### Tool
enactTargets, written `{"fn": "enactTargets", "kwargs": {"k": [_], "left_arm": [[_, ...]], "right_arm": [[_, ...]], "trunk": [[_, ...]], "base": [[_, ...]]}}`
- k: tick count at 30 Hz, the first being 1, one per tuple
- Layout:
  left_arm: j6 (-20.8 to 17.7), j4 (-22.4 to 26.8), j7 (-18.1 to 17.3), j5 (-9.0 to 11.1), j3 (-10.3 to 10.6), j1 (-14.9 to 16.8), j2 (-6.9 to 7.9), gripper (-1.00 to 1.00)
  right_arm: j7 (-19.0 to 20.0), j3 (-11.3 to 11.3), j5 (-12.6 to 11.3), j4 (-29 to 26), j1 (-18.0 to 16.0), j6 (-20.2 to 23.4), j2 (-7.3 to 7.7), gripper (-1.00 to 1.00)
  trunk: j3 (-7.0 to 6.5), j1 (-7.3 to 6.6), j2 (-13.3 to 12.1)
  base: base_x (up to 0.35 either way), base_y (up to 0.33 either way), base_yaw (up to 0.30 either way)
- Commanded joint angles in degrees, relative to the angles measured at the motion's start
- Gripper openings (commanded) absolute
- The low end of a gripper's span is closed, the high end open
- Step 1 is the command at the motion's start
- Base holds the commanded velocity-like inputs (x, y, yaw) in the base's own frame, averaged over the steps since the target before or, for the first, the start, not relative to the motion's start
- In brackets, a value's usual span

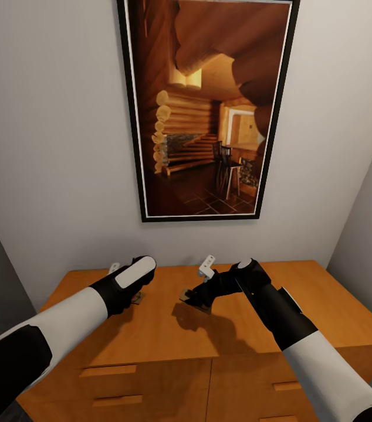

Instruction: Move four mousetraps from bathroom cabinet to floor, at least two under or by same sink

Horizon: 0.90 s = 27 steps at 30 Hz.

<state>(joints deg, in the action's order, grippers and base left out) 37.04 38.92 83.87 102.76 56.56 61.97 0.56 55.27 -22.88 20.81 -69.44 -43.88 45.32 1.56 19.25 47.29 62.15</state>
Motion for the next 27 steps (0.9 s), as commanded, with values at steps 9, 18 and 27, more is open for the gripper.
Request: {"fn": "enactTargets", "kwargs": {"k": [9,18,27], "left_arm": [[0.23,-0.03,0.06,0.33,0.39,-0.08,0.03,1.00],[0.23,-0.24,-0.74,0.33,0.39,-0.67,-2.20,1.00],[0.23,-0.09,-1.09,0.32,0.39,-1.51,-2.32,1.00]], "right_arm": [[0.45,-0.06,0.55,-0.08,-0.06,0.11,0.03,-1.00],[0.45,-0.06,0.55,-0.08,-0.06,0.11,0.02,-1.00],[0.45,-0.06,0.55,-0.08,-0.06,0.11,0.07,-1.00]], "trunk": [[0.08,0.01,0.06],[0.08,0.01,0.06],[0.08,0.01,0.06]], "base": [[0.000,0.000,0.000],[0.000,0.000,0.000],[0.000,0.000,0.000]]}}
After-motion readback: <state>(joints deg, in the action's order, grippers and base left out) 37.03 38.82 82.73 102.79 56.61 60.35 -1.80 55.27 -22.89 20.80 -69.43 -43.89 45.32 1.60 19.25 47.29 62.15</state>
